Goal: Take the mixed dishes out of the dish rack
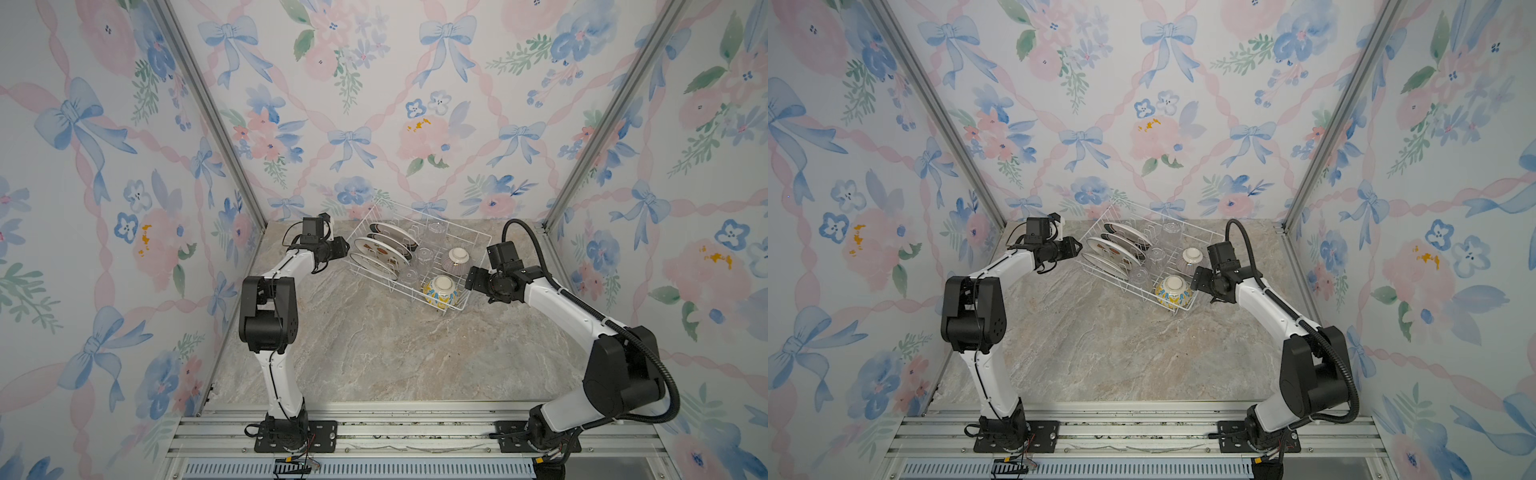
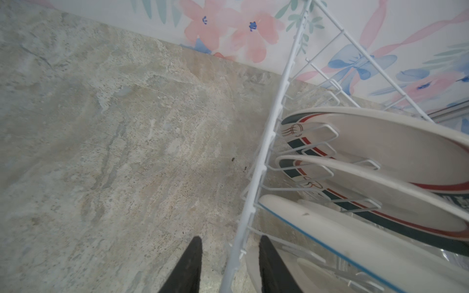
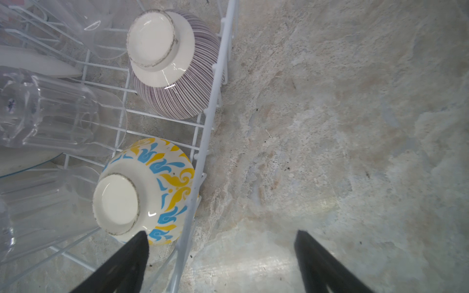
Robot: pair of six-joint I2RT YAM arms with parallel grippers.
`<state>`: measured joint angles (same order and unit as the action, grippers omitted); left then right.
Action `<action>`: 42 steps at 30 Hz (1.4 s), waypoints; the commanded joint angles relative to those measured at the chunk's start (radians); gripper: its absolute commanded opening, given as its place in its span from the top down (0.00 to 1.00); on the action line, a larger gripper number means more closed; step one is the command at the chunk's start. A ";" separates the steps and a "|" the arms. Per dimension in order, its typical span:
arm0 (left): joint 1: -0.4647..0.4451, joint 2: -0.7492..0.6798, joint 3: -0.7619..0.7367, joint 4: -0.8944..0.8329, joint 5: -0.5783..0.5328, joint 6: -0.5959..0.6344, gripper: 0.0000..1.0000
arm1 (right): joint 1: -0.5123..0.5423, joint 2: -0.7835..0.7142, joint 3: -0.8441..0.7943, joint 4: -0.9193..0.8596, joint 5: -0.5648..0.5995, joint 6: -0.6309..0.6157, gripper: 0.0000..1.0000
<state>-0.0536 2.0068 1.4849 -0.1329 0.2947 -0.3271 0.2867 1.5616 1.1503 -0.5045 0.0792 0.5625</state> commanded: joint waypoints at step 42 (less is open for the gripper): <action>-0.246 -0.596 -0.667 -0.055 -0.337 -0.057 1.00 | -0.020 0.105 0.018 0.036 -0.031 -0.099 0.72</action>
<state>-0.2672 1.4765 0.8761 -0.0967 -0.0540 -0.3588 0.2550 1.7260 1.2087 -0.4675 0.1104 0.4625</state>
